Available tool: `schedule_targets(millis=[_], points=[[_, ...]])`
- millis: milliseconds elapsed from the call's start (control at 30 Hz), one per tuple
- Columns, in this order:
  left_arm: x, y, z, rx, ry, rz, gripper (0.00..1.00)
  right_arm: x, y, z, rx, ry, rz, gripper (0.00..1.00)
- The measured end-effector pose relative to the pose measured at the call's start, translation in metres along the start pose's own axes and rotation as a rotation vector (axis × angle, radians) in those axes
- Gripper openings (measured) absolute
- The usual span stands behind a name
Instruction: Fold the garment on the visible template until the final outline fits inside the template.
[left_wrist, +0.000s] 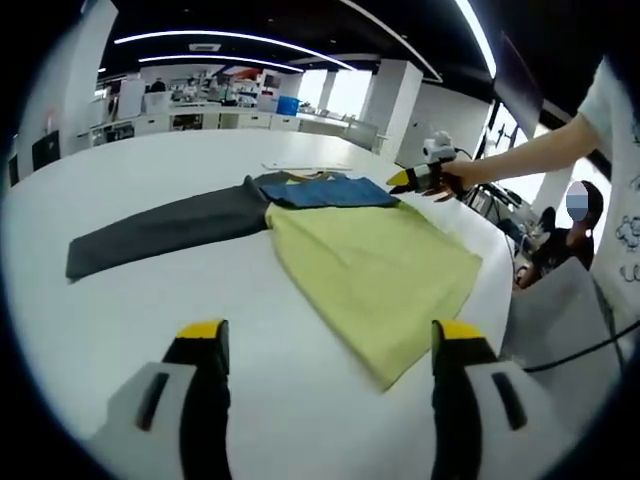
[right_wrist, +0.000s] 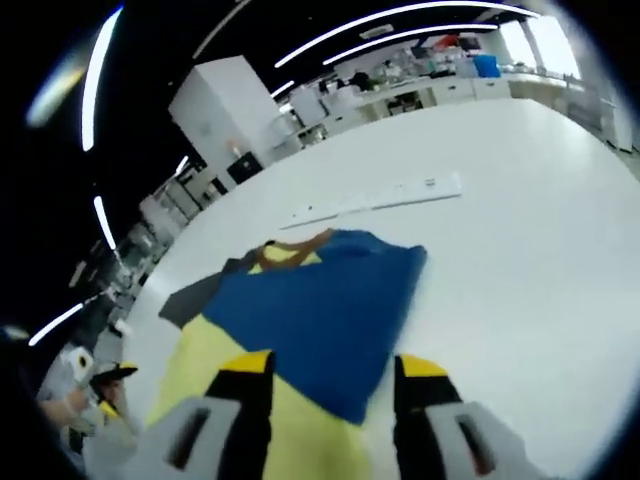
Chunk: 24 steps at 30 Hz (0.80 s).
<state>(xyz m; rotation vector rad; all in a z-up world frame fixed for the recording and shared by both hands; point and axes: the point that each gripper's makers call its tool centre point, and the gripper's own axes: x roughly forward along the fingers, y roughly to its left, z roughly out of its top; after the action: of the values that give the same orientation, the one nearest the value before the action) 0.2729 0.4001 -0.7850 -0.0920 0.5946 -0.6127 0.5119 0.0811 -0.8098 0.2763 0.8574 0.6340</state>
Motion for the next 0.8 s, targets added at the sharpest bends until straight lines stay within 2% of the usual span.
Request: schedule_targets(millis=[167, 367, 433, 467, 667, 800], points=[[0.000, 0.000, -0.001, -0.001, 0.003, 0.002, 0.81, 0.003, -0.010, -0.001, 0.040, 0.012, -0.003, 0.36], [0.000, 0.001, -0.003, 0.000, 0.009, 0.001, 0.80, 0.003, -0.015, -0.012, 0.064, 0.038, -0.013, 0.28], [0.000, 0.000, -0.003, 0.001, 0.008, -0.001, 0.80, 0.003, -0.016, -0.014, 0.081, 0.032, -0.015, 0.26], [0.001, 0.000, -0.004, 0.001, 0.009, -0.002, 0.80, 0.003, -0.016, -0.015, 0.116, 0.031, -0.009, 0.24], [0.002, -0.003, -0.004, 0.001, 0.013, -0.004, 0.80, 0.002, -0.020, -0.016, 0.193, 0.003, -0.019, 0.11], [0.003, -0.004, -0.003, 0.002, 0.015, -0.006, 0.80, 0.001, -0.021, -0.014, 0.220, -0.016, -0.017, 0.01]])
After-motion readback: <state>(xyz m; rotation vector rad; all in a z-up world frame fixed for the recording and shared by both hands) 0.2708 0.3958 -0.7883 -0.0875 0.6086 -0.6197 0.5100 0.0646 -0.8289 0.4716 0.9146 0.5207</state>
